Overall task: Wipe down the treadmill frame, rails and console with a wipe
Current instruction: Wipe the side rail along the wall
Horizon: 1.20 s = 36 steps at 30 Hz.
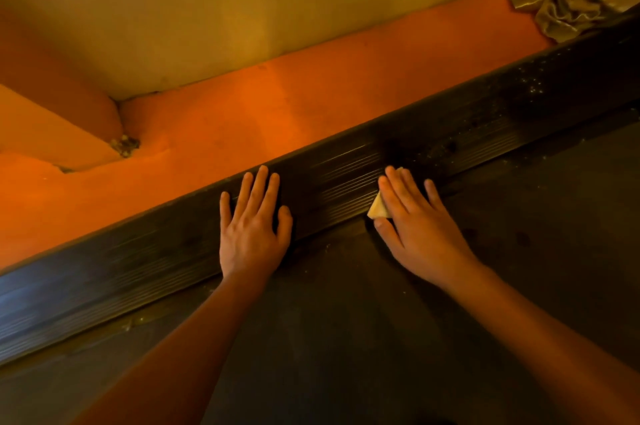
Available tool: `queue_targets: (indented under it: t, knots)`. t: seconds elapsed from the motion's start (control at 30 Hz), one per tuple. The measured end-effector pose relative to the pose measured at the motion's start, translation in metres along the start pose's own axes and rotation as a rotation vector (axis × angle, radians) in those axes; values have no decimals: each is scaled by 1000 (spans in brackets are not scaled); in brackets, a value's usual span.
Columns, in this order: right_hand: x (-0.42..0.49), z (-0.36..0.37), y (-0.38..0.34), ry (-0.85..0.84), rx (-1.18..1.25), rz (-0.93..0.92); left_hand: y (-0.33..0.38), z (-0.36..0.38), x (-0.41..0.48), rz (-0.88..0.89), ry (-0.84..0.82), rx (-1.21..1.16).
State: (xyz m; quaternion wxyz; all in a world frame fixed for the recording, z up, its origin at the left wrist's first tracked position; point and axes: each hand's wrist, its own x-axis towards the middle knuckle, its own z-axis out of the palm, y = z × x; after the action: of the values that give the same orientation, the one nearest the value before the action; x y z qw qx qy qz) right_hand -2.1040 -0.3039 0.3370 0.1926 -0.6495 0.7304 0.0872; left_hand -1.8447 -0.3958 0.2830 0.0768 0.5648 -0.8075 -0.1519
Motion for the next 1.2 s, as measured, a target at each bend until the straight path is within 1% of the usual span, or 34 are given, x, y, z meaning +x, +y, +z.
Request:
queue_targets:
  t: [0.13, 0.23, 0.3, 0.4, 0.5, 0.57, 0.67, 0.8, 0.93, 1.03, 1.2]
  knots:
    - [54, -18, -6, 47, 10, 0, -3, 0, -2, 16, -14, 8]
    - [89, -32, -7, 36, 20, 7, -1, 1, 1, 16, -22, 20]
    - [82, -31, -3, 30, 25, -12, -1, 1, 1, 14, -24, 20]
    - [32, -15, 2, 46, 37, -34, -1, 1, -1, 14, -22, 21]
    - [-7, -1, 2, -1, 13, -1, -1, 2, 0, 23, -17, 20]
    - [-1, -2, 0, 3, 2, -12, -4, 2, 1, 26, -17, 26]
    - [41, -14, -4, 47, 12, -37, -4, 2, -1, 29, -44, 30]
    - [86, -32, -12, 7, 23, -22, -2, -1, 2, 24, -66, 29]
    - [49, -20, -2, 40, 35, -65, -2, -5, 3, 37, -114, 78]
    - [11, -8, 9, 35, 57, -44, 15, -10, 15, 27, -171, 73]
    - [-13, 0, 24, 14, -1, -56, 64, 0, 45, 137, -198, 75]
